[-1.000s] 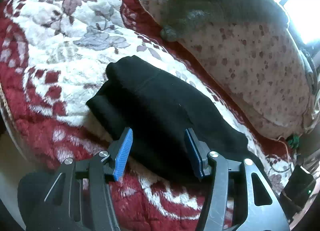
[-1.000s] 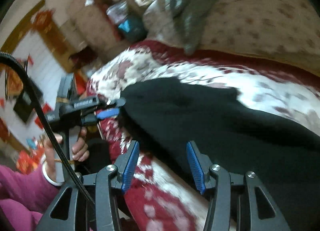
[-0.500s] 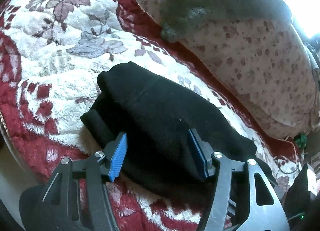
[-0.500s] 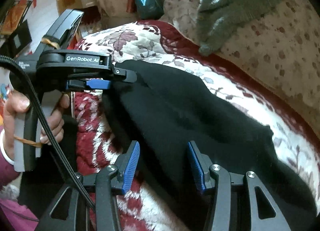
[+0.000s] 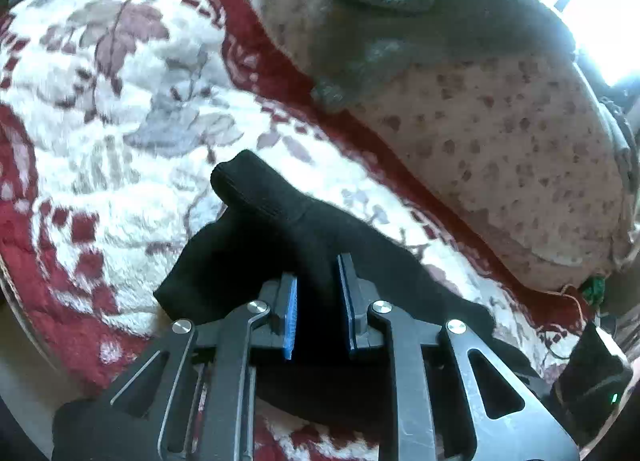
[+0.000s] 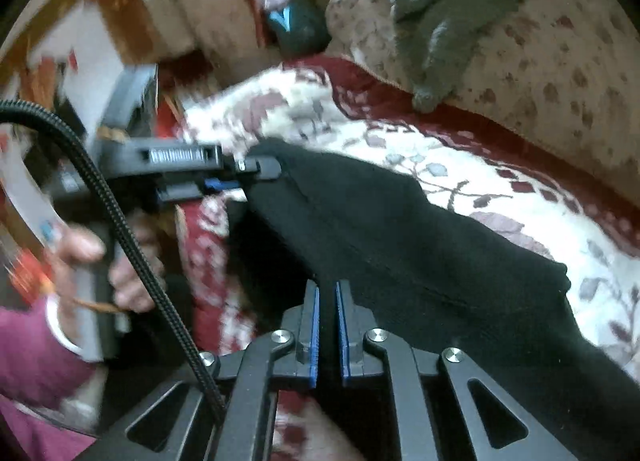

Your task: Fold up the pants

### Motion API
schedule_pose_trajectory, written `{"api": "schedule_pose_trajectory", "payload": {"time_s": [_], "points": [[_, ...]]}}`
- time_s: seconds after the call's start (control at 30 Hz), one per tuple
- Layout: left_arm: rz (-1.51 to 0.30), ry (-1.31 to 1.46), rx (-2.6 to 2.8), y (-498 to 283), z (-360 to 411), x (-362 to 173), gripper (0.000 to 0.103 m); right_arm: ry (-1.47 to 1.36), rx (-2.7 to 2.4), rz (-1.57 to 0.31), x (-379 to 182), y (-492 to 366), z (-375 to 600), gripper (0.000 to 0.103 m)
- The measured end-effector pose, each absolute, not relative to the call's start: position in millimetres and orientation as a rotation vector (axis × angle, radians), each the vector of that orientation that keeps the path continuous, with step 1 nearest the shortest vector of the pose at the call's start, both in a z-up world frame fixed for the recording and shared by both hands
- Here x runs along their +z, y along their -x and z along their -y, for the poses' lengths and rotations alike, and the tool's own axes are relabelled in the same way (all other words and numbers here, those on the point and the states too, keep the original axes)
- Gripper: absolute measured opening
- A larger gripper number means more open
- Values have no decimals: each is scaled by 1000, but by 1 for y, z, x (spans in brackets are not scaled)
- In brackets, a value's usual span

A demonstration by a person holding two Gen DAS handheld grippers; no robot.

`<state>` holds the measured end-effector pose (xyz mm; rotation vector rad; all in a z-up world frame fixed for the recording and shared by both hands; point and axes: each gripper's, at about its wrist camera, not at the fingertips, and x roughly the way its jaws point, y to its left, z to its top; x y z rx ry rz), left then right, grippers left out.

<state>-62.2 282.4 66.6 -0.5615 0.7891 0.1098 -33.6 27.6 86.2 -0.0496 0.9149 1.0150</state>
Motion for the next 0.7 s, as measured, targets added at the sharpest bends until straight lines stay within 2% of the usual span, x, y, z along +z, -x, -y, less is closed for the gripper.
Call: {"api": "schedule_pose_trajectory", "payload": {"time_s": [0.17, 0.37, 0.47, 0.57, 0.6, 0.7], "points": [[-783, 533, 115, 79, -281, 80, 16, -2, 1064, -925, 101, 41, -25, 7], [-887, 548, 214, 95, -298, 41, 16, 16, 1101, -982, 85, 60, -38, 7], [-891, 578, 227, 100, -308, 30, 24, 86, 1069, -1028, 63, 64, -48, 7], [-853, 534, 275, 107, -310, 42, 30, 58, 1055, -1061, 62, 63, -47, 12], [-842, 525, 282, 109, -310, 46, 30, 41, 1057, -1057, 67, 62, -44, 17], [-816, 475, 310, 114, -308, 55, 30, 25, 1034, -1023, 80, 62, -31, 21]]}}
